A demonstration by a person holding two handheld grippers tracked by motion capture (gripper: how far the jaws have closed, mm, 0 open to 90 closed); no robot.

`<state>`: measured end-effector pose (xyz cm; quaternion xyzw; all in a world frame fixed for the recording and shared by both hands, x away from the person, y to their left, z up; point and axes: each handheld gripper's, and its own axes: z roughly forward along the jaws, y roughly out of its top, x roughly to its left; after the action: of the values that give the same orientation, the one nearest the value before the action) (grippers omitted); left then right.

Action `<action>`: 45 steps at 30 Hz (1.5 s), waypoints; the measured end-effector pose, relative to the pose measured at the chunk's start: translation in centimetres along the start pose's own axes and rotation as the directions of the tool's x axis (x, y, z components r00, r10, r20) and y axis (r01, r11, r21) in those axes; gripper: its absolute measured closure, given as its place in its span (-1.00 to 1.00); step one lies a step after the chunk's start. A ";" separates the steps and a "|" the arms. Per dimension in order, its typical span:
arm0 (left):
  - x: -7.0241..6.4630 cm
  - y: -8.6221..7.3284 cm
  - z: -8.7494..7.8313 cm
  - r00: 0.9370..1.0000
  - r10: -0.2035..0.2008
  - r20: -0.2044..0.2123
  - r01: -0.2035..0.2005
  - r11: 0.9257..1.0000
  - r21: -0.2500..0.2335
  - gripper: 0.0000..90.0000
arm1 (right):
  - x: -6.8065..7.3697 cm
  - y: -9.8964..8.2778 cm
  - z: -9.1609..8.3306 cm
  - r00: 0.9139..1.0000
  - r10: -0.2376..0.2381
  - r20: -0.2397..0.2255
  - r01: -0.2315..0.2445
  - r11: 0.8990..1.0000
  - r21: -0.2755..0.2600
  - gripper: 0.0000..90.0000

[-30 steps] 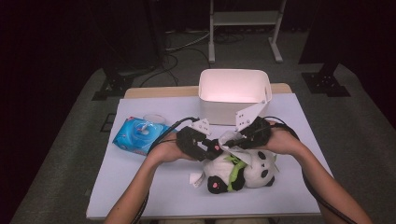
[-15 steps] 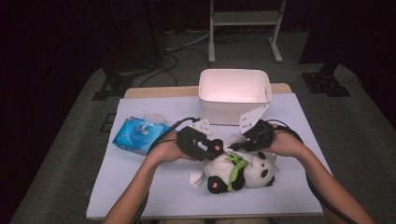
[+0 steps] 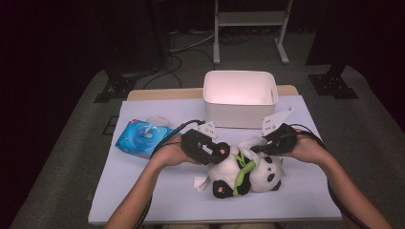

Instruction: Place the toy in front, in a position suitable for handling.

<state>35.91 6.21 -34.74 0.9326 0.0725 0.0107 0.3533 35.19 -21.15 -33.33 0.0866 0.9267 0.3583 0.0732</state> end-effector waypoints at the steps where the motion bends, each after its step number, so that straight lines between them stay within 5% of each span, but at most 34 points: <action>1: 0.0 0.0 0.0 1.000 -0.001 0.001 0.001 1.000 0.000 0.12 | 0.0 -0.2 -0.1 1.000 0.004 0.002 -0.004 1.000 -0.003 0.77; 29: 0.1 0.3 0.0 1.000 -0.002 -0.001 0.002 1.000 0.028 0.12 | -0.1 -7.1 -3.3 0.987 0.145 0.068 -0.143 0.989 -0.039 0.77; 35: 0.1 0.4 0.0 1.000 -0.002 0.004 0.002 1.000 0.026 0.12 | -0.2 -5.5 -3.2 0.992 0.111 0.060 -0.108 0.993 -0.047 0.78; 45: -0.1 0.4 0.0 1.000 0.000 0.008 -0.001 1.000 0.014 0.12 | -0.3 -0.4 -0.3 1.000 0.011 0.011 -0.011 0.999 -0.035 0.78</action>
<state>35.87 5.92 -34.44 0.9352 0.0710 0.0066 0.3469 35.42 -21.69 -33.33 0.0924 0.9194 0.3744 0.0779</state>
